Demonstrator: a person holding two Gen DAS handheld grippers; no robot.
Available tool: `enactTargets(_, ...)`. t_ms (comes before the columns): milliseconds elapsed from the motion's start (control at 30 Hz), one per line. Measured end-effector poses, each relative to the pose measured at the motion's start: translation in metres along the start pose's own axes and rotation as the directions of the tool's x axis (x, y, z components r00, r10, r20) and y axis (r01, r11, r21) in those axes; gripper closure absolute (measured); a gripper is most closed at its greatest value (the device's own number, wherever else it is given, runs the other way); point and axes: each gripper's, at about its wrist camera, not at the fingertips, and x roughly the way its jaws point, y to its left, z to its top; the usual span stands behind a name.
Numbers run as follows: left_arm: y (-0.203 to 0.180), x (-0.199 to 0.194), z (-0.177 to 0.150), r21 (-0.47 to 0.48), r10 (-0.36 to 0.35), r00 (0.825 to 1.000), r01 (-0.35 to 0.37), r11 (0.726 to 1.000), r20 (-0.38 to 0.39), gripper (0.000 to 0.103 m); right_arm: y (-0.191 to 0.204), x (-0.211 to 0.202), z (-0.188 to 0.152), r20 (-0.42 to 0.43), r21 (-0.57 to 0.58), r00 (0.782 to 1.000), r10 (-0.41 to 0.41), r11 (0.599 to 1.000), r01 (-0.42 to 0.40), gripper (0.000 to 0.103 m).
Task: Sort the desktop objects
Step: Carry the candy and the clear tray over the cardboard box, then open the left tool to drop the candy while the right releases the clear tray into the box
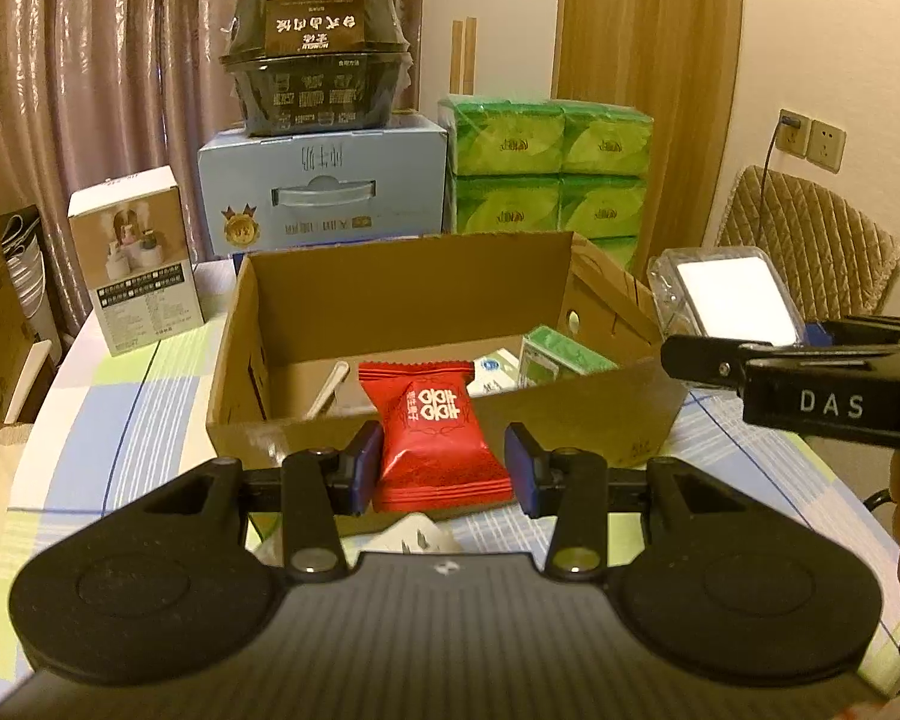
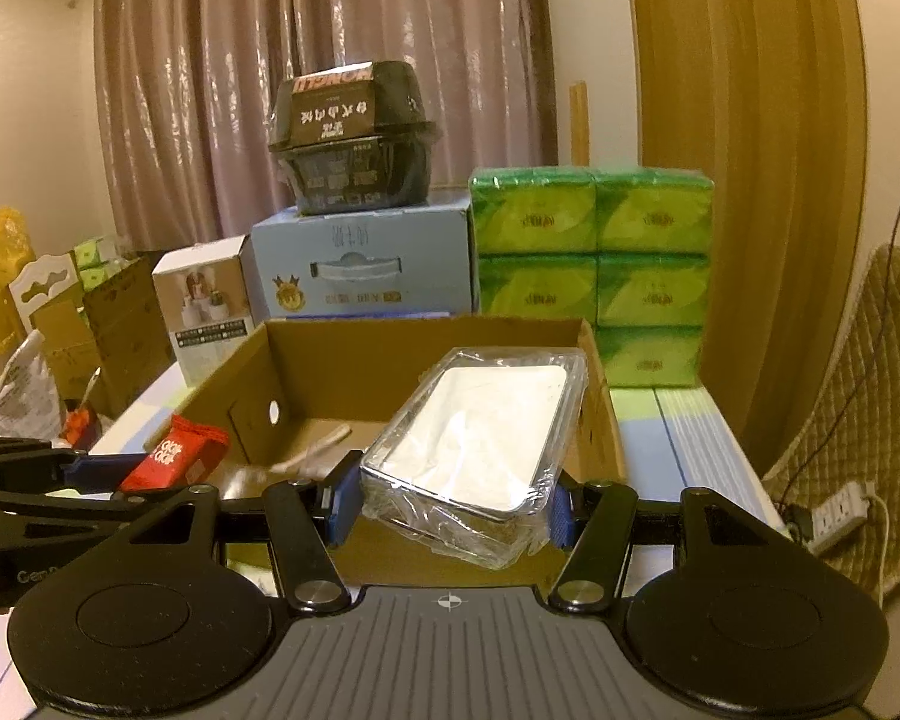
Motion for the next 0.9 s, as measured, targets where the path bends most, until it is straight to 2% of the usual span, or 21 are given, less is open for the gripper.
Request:
enactTargets(400, 0.030, 0.033, 0.048, -0.016, 0.001, 1.000, -0.001, 1.000, 0.019, 0.065, 0.000, 0.055, 0.044, 0.000, -0.021, 1.000, 0.023, 1.000, -0.023, 0.047)
enactTargets(800, 0.054, 0.084, 0.056, -0.019, 0.010, 1.000, -0.010, 1.000, -0.020, 0.065, -0.006, 0.111, 0.040, -0.051, -0.014, 0.998, 0.027, 1.000, -0.028, 0.047)
enactTargets(900, 0.057, 0.096, 0.056, -0.029, 0.010, 1.000, -0.011, 1.000, -0.030, 0.061, -0.009, 0.121, 0.035, -0.063, -0.007, 0.998, 0.026, 1.000, -0.027, 0.047)
